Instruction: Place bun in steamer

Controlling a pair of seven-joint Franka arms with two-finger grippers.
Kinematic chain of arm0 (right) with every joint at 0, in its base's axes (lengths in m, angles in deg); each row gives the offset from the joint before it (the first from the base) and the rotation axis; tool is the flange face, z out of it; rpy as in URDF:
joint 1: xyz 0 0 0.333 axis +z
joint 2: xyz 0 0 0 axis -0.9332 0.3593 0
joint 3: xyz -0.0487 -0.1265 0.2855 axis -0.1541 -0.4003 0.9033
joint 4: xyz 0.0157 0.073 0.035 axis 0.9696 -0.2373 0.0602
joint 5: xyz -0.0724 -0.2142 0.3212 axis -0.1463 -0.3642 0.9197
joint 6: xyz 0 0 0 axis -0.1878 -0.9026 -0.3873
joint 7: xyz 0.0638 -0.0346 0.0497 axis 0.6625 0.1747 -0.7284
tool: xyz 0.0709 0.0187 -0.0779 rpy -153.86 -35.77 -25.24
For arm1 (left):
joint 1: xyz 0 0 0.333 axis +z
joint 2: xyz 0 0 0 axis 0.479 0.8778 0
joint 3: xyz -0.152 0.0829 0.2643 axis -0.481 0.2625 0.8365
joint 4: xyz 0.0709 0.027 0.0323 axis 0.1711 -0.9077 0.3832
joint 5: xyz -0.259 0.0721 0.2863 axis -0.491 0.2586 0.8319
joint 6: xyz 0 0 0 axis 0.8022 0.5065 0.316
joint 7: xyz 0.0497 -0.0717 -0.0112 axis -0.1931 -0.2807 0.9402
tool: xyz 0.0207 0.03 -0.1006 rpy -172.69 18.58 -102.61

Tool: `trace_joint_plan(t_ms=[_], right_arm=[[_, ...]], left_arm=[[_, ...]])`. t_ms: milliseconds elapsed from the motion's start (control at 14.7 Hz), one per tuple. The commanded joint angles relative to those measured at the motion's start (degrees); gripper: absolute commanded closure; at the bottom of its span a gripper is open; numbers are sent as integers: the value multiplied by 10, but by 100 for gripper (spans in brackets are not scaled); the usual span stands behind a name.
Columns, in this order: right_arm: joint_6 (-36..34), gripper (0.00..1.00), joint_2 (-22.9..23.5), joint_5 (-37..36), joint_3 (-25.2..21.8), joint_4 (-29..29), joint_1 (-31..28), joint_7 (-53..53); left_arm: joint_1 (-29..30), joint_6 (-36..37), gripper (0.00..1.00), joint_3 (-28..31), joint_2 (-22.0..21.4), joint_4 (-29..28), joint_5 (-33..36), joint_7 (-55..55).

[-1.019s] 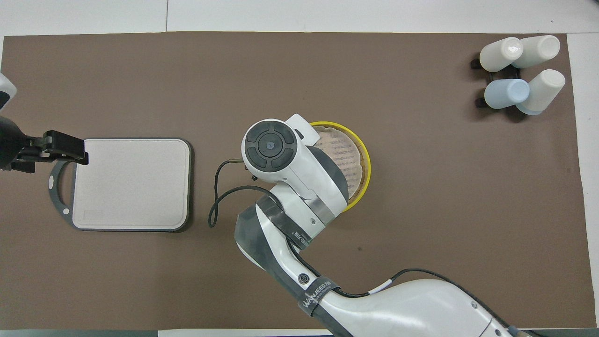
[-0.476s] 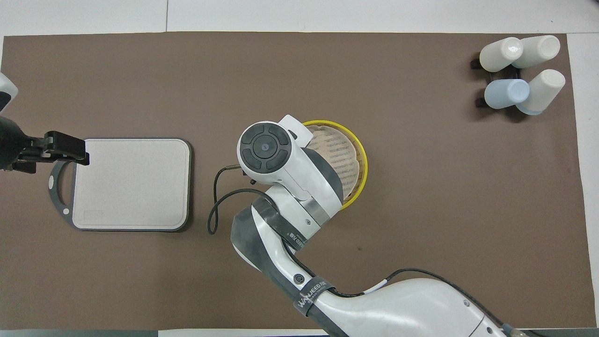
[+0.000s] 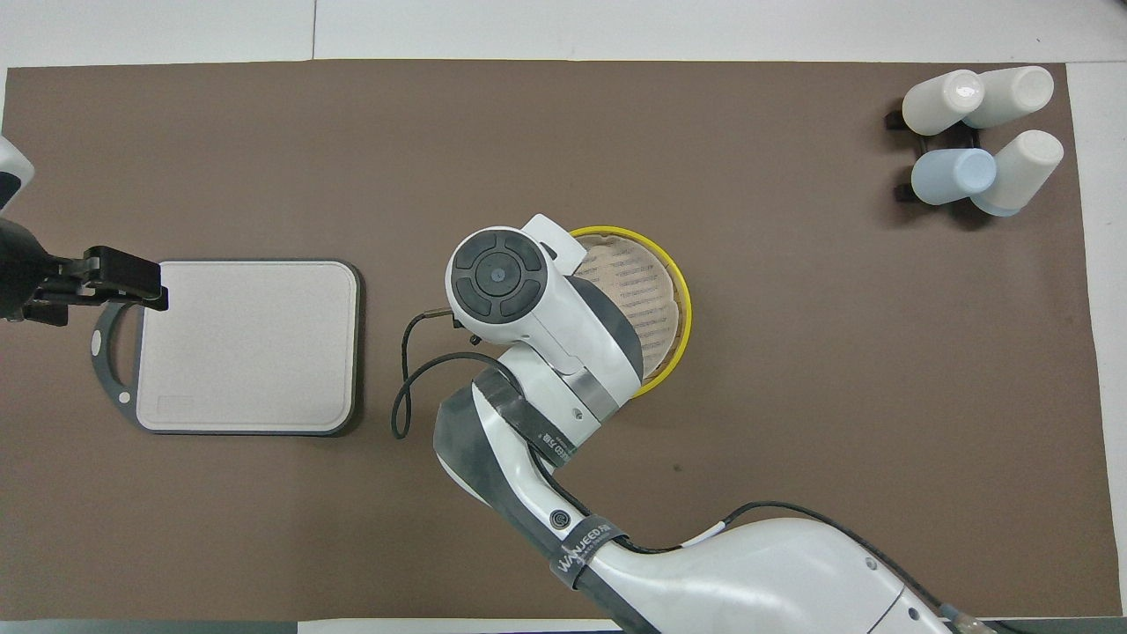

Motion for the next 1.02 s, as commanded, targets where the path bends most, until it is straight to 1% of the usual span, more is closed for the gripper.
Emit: trace_joint_plan(t_ms=[0,136,272,340,476,612,883,951], right_arm=[[-11,0,11,3,-2,17,-4,-19],[-24,0,-7,-2,-6,17,-9,-19],[-65,0,-35,-17,-23,16,-25,-34],[-83,0,-50,-23,-27,16,-34,-57],[-122,0,-81,-22,-27,12,-82,-132],[-156,0,-109,-22,-27,8,-126,-180],[-236,0,-143,-19,-26,7,-230,-322],[-242,0,-154,-16,-26,2,-249,-330]], left_arm=[[4,-5,0,0,-10,-10,-8,-10],[5,-5,0,0,-11,-13,-8,-10],[6,-5,0,0,-12,-12,-8,-10],[6,-6,0,0,-12,-13,-8,-10],[7,-7,0,0,-13,-13,-8,-10],[7,-7,0,0,-13,-13,-8,-10],[6,-6,0,0,-13,-13,-8,-10],[6,-6,0,0,-12,-13,-8,-10]])
